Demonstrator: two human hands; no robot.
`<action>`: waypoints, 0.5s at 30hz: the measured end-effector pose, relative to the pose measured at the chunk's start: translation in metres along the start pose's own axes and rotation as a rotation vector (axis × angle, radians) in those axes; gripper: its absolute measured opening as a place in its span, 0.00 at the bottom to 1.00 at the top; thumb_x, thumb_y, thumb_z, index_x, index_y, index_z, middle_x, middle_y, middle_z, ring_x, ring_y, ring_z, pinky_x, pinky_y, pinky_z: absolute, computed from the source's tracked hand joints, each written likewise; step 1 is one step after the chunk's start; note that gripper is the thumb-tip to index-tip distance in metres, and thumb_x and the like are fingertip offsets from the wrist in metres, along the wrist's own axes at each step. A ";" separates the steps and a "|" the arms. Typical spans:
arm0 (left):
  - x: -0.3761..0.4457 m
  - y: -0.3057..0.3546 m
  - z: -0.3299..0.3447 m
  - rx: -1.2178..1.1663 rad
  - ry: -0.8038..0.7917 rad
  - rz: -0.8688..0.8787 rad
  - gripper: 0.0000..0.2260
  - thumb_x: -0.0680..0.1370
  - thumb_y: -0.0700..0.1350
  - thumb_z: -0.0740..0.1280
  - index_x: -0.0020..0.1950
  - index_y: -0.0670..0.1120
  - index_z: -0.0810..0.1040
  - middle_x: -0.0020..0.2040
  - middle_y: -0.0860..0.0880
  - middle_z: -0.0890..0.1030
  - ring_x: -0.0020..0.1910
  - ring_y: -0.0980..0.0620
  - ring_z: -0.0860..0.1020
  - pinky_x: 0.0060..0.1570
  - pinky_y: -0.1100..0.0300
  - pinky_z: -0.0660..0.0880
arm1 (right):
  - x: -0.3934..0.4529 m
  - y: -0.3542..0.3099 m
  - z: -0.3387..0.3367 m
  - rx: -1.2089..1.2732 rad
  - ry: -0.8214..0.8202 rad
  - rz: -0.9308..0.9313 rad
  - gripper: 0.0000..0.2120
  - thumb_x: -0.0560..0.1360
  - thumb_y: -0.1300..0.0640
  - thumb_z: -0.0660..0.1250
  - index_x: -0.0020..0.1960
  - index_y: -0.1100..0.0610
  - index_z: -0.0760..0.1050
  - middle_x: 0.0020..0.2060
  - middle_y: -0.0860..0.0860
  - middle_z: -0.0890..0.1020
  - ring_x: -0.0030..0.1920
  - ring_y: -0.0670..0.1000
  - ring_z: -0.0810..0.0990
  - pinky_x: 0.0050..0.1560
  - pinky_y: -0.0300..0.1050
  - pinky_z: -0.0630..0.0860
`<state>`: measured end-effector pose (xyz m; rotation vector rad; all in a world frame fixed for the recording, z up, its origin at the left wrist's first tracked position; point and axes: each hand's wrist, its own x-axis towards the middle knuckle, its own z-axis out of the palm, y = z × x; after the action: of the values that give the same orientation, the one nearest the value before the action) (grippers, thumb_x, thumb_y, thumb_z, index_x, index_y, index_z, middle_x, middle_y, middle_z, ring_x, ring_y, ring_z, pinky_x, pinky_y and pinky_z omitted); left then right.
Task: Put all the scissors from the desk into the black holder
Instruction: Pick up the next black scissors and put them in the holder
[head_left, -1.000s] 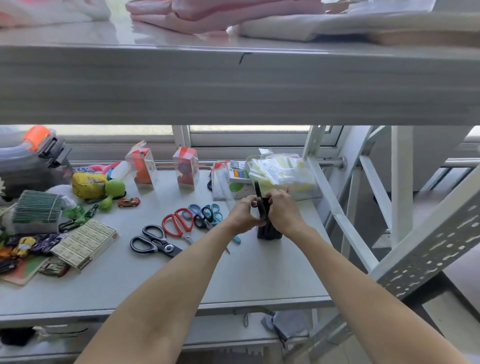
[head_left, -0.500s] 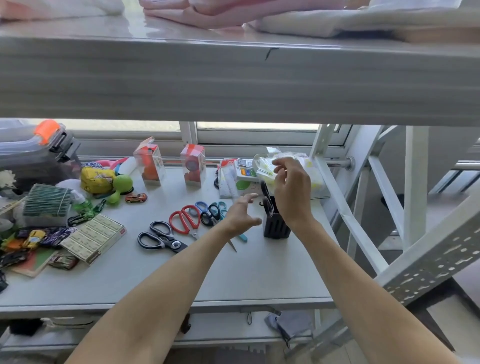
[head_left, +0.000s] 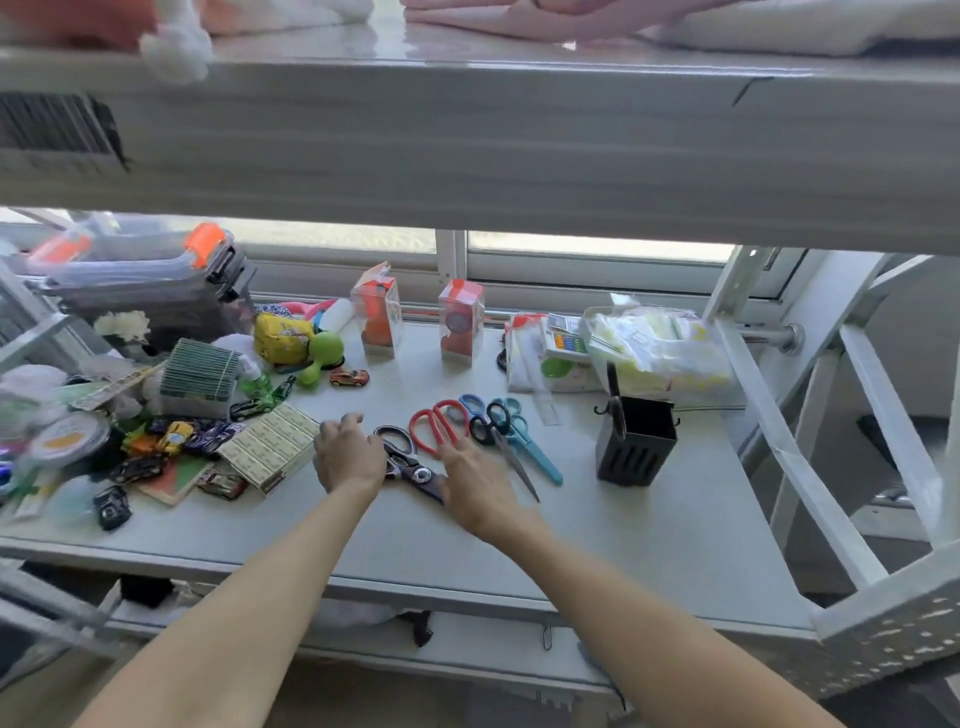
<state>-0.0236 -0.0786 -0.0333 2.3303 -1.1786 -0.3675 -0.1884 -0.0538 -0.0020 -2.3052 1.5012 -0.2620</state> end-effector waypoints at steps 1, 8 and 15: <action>0.001 -0.004 -0.001 0.053 -0.046 -0.014 0.21 0.80 0.44 0.61 0.73 0.44 0.70 0.70 0.38 0.70 0.71 0.38 0.67 0.68 0.47 0.66 | 0.004 -0.002 0.008 -0.024 -0.040 0.007 0.17 0.79 0.60 0.60 0.68 0.60 0.70 0.66 0.59 0.71 0.59 0.65 0.77 0.54 0.55 0.74; 0.007 -0.009 0.004 0.096 -0.177 -0.024 0.21 0.80 0.43 0.61 0.72 0.40 0.71 0.71 0.39 0.74 0.72 0.40 0.68 0.68 0.50 0.68 | 0.016 -0.005 0.038 -0.105 -0.076 0.003 0.23 0.75 0.72 0.59 0.69 0.64 0.65 0.65 0.62 0.68 0.65 0.63 0.71 0.61 0.54 0.71; 0.021 -0.008 -0.009 -0.501 -0.248 -0.347 0.23 0.76 0.50 0.68 0.60 0.33 0.76 0.45 0.37 0.79 0.41 0.40 0.78 0.39 0.52 0.75 | 0.011 0.001 0.040 -0.073 0.018 0.017 0.24 0.74 0.73 0.59 0.69 0.60 0.65 0.62 0.60 0.70 0.53 0.65 0.78 0.43 0.51 0.69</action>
<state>-0.0019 -0.0889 -0.0300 2.0659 -0.6696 -0.9769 -0.1706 -0.0556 -0.0390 -2.3505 1.5629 -0.2274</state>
